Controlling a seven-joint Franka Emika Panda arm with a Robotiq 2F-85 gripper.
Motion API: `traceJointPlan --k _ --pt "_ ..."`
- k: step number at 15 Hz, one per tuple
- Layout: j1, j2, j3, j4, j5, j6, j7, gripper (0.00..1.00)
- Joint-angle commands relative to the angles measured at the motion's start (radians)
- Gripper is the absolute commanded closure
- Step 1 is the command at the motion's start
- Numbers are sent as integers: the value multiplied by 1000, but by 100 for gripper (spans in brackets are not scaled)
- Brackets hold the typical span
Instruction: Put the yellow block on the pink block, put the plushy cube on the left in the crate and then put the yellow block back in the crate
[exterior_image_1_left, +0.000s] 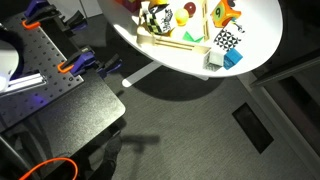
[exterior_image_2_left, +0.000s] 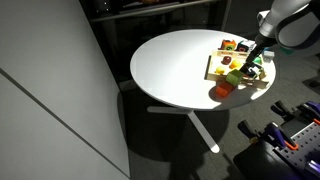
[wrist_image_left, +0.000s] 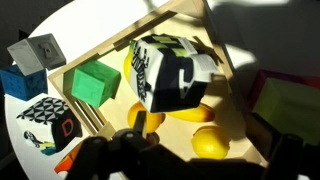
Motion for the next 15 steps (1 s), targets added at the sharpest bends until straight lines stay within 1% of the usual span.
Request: traceJointPlan --k 1,8,13,15 --pt "35 -51 -26 -6 -22 -1 -7 0" --pt "58 -120 -10 -8 -4 -4 -3 0" --pt "56 -177 -1 -7 11 -48 4 0" --pt "55 -204 4 -6 18 -83 3 0"
